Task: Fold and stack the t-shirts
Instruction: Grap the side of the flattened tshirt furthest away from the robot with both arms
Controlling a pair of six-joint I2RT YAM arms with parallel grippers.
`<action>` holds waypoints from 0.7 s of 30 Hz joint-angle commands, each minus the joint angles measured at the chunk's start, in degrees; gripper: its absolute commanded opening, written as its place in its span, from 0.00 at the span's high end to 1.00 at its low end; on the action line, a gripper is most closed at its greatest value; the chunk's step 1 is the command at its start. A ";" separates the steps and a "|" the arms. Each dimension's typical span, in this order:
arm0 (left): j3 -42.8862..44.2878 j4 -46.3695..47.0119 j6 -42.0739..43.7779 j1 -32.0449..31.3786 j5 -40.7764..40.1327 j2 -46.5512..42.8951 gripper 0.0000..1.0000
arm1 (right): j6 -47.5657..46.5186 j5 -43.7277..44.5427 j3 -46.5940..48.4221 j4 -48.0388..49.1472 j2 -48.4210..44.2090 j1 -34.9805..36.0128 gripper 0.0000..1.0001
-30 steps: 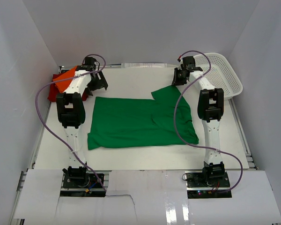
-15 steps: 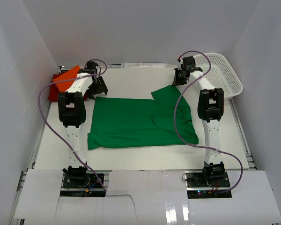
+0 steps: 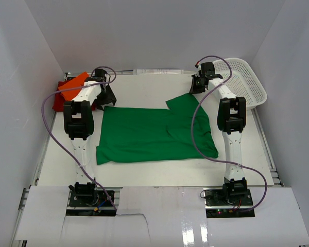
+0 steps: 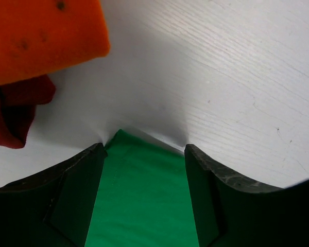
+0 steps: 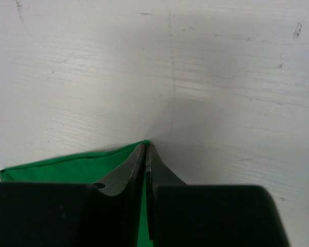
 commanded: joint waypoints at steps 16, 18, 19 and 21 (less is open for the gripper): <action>-0.83 1.44 -1.48 2.10 0.42 0.95 0.73 | -1.97 -0.66 -2.08 -0.68 -0.79 -0.05 0.92; -0.75 1.53 -1.56 2.19 0.59 0.95 0.74 | -2.06 -1.54 -1.73 -0.59 -0.79 -0.05 0.92; -0.57 1.62 -1.39 2.19 0.68 0.95 0.74 | -2.06 -2.15 -1.29 -0.51 -0.61 -0.05 0.92; -0.22 1.53 -1.21 2.19 1.20 1.13 0.86 | -1.88 -2.51 -0.59 -0.33 -0.79 -0.05 0.92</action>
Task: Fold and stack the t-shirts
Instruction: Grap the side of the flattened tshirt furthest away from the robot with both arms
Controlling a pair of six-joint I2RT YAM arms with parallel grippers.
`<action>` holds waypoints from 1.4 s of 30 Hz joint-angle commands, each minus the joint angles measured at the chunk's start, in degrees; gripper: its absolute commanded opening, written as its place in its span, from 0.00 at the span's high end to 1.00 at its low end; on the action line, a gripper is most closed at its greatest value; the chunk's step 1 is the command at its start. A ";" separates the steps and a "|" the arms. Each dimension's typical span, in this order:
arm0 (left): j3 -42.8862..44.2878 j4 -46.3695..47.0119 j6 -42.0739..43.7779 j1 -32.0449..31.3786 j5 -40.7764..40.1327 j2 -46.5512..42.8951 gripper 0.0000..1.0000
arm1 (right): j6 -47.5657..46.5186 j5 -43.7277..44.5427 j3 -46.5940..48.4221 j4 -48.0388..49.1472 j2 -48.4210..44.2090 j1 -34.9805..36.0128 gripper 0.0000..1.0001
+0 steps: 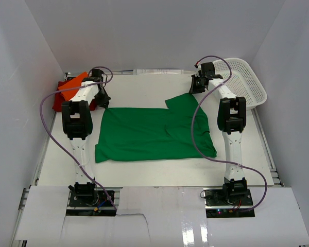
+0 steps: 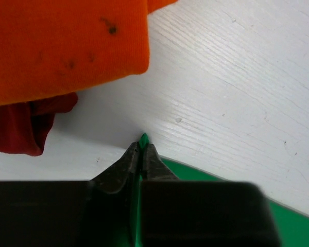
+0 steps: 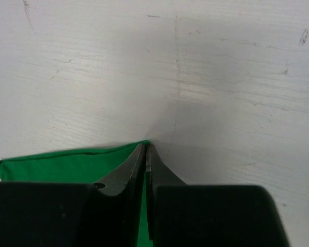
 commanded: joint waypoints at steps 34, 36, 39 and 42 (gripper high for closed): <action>-13.75 3.38 2.14 -1.01 4.66 -15.23 1.00 | -1.73 -8.89 -30.88 5.15 -32.90 -0.10 0.92; -16.03 3.99 2.23 -1.01 3.70 -16.82 1.00 | -1.73 -9.06 -34.22 5.59 -35.53 -0.10 0.92; -17.80 4.35 2.32 -0.92 3.43 -18.93 1.00 | -1.73 -9.15 -37.30 6.03 -38.35 -0.01 0.92; -18.06 4.35 2.15 -1.01 3.86 -20.07 1.00 | -1.73 -9.50 -39.59 6.12 -40.63 -0.10 0.92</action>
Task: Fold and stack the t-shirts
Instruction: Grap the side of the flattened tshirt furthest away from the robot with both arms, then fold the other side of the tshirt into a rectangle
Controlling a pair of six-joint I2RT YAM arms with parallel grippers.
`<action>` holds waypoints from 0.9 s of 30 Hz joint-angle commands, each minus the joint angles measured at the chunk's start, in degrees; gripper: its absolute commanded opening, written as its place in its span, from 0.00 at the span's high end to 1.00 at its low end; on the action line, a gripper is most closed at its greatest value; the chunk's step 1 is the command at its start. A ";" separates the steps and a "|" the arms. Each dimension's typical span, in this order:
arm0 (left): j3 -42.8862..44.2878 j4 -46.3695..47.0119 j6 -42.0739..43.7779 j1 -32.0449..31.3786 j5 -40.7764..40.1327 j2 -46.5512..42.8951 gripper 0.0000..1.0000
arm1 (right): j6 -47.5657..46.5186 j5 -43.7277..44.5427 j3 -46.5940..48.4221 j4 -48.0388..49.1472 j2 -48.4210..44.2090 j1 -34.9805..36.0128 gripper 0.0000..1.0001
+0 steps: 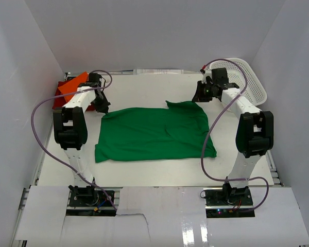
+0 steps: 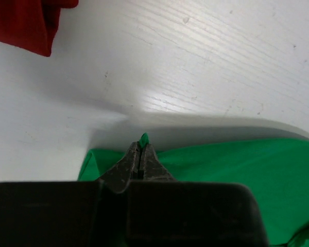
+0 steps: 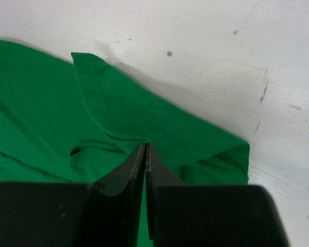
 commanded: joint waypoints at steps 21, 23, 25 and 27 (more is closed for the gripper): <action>-14.44 4.21 0.42 -0.22 -1.82 -15.17 1.00 | 1.31 -1.96 -17.57 -4.65 -27.10 -0.18 0.92; -14.44 4.21 0.42 -0.13 -2.35 -15.43 1.00 | 1.58 -1.27 -19.42 -6.06 -30.52 -0.18 0.92; -14.36 4.38 0.77 -0.22 -2.88 -16.04 1.00 | 1.49 -0.91 -20.47 -7.89 -33.68 -0.18 0.92; -14.09 4.30 1.29 -0.22 -3.67 -16.57 1.00 | 1.84 0.22 -21.88 -8.78 -35.80 -0.18 0.92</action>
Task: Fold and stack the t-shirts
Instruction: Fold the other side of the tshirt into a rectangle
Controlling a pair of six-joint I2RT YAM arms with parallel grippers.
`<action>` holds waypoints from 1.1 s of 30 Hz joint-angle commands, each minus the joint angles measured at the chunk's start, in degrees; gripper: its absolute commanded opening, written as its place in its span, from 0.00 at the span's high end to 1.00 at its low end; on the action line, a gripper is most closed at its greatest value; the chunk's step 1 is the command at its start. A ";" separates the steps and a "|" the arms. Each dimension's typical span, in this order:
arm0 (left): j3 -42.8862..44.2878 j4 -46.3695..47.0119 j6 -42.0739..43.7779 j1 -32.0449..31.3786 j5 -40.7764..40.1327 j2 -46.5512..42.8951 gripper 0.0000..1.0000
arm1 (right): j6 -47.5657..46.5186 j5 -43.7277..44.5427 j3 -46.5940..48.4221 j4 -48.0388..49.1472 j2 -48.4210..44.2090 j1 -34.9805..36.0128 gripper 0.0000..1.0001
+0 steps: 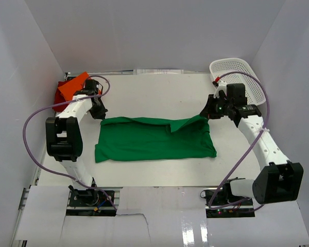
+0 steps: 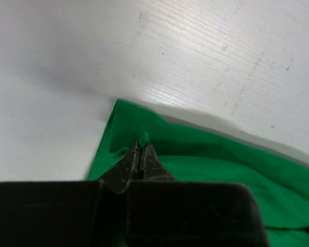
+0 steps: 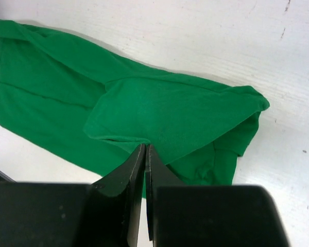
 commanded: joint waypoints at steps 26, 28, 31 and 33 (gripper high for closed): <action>-15.28 -0.45 2.99 -0.20 -4.93 -15.90 1.00 | 5.56 4.08 -13.33 -16.62 -17.25 -0.14 0.92; -15.64 -0.45 3.08 -0.20 -4.23 -15.11 1.00 | 6.09 3.81 -14.30 -16.44 -17.52 -0.14 0.92; -16.08 -0.28 3.16 -0.20 -3.97 -13.27 1.00 | 6.18 3.72 -15.18 -16.62 -17.08 -0.14 0.92; -16.16 -0.28 3.34 -0.29 -3.70 -12.38 1.00 | 6.18 4.07 -15.71 -16.62 -16.64 -0.14 0.92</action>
